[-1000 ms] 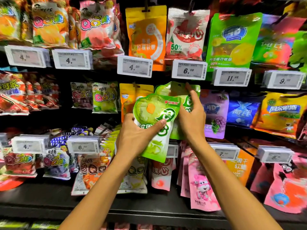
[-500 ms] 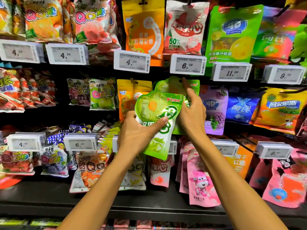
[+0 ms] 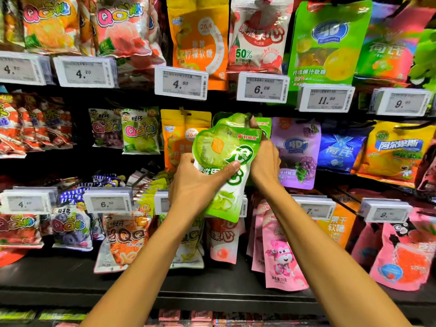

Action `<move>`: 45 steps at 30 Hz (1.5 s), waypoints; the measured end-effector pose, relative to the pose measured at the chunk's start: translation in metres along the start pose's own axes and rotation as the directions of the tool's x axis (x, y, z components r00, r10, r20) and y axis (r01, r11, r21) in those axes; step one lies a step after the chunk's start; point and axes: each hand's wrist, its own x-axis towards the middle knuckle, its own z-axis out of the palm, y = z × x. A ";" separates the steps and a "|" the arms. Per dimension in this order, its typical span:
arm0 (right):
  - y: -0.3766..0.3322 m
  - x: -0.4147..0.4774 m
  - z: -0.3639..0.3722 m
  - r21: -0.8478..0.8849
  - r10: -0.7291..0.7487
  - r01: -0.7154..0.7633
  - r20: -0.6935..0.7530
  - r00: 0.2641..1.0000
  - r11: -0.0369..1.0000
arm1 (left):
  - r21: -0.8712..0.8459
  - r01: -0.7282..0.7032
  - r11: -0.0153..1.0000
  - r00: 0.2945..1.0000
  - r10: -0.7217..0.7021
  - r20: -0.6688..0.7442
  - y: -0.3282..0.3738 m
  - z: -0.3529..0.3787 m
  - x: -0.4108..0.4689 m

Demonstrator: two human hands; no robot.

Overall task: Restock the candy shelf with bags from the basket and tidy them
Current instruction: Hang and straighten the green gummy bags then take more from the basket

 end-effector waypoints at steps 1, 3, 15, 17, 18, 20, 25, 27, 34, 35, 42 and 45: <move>0.000 0.003 0.002 0.012 0.017 -0.017 0.016 1.000 1.000 | 0.007 0.003 1.000 1.000 -0.003 -0.001 0.000 0.002 0.001; 0.001 0.004 0.003 0.066 0.026 -0.028 0.043 0.999 0.997 | 0.027 0.006 1.000 1.000 -0.006 -0.010 0.002 0.005 0.003; 0.022 -0.006 -0.018 0.261 -0.156 0.165 -0.052 0.986 0.951 | 0.261 -0.018 0.965 0.993 0.048 -0.109 0.012 0.026 0.012; 0.020 -0.014 -0.027 0.350 -0.117 0.167 -0.161 0.980 0.922 | 0.269 -0.029 0.963 0.992 0.062 -0.114 0.014 0.030 0.012; 0.017 -0.017 -0.033 0.386 -0.111 0.188 -0.213 0.971 0.903 | 0.266 -0.036 0.963 0.990 0.070 -0.119 0.014 0.032 0.012; 0.010 -0.024 -0.042 0.438 -0.158 0.260 -0.254 0.954 0.861 | 0.272 -0.048 0.961 0.986 0.089 -0.141 0.016 0.037 0.012; -0.007 -0.024 -0.052 0.516 -0.205 0.248 -0.140 0.969 0.820 | 0.294 -0.069 0.953 0.969 0.133 -0.207 0.026 0.051 0.014; -0.010 -0.018 -0.052 0.569 -0.151 0.174 -0.089 0.985 0.804 | 0.296 -0.069 0.953 0.966 0.139 -0.220 0.029 0.057 0.016; -0.016 -0.003 -0.043 0.679 -0.155 0.134 -0.030 0.987 0.722 | 0.279 -0.041 0.960 0.952 0.122 -0.282 0.033 0.069 0.022; -0.016 -0.001 -0.042 0.685 -0.154 0.125 -0.019 0.988 0.717 | 0.285 -0.033 0.958 0.950 0.119 -0.288 0.032 0.069 0.022; -0.011 0.002 -0.037 0.706 -0.147 0.091 0.019 0.989 0.702 | 0.320 -0.005 0.947 0.950 0.104 -0.294 0.028 0.072 0.023; -0.012 0.002 -0.037 0.687 -0.162 0.108 0.014 0.987 0.719 | 0.324 0.000 0.946 0.953 0.098 -0.286 0.027 0.073 0.024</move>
